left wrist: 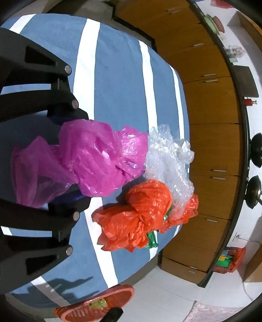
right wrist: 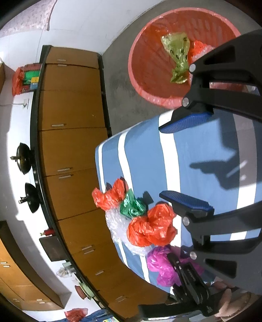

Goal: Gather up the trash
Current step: 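Grasp the pink bag with the left tool while the right tool grasps an orange-red bag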

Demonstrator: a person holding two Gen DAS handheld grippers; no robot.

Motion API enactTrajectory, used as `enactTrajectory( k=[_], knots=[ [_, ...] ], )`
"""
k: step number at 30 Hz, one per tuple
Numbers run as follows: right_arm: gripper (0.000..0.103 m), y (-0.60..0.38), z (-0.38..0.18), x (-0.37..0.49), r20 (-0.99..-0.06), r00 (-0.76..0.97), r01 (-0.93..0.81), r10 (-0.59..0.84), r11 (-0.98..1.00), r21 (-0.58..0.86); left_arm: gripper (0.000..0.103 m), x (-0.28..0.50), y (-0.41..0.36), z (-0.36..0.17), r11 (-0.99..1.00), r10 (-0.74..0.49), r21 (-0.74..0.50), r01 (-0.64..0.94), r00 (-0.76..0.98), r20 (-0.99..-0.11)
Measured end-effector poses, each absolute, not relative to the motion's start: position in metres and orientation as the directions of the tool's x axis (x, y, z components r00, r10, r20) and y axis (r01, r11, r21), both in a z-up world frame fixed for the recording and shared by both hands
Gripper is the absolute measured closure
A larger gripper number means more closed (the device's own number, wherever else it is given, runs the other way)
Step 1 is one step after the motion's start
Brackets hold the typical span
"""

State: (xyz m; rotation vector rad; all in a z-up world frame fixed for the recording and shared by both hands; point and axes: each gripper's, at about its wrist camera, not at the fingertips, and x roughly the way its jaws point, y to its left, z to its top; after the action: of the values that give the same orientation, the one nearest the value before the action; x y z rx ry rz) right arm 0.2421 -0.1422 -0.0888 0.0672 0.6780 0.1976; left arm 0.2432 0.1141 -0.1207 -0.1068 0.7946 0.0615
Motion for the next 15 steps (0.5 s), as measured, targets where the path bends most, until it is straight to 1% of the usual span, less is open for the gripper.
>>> enactTrajectory(
  k=[5,13,15],
  knots=[
    [0.045,-0.120,-0.090,0.248,-0.620,0.747,-0.204,0.239,0.970,0.129,0.050,0.234,0.142,-0.117,0.987,0.037,-0.088,-0.138,0.709,-0.704],
    [0.045,-0.064,-0.095,0.265,-0.626,0.709,-0.301,0.326,0.942,0.150,0.050,0.219,0.199,-0.105,0.964,0.118,-0.097,-0.249,0.721,-0.683],
    [0.042,-0.047,-0.098,0.272,-0.633,0.696,-0.321,0.339,0.935,0.148,0.050,0.216,0.210,-0.103,0.958,0.134,-0.099,-0.271,0.721,-0.680]
  ],
)
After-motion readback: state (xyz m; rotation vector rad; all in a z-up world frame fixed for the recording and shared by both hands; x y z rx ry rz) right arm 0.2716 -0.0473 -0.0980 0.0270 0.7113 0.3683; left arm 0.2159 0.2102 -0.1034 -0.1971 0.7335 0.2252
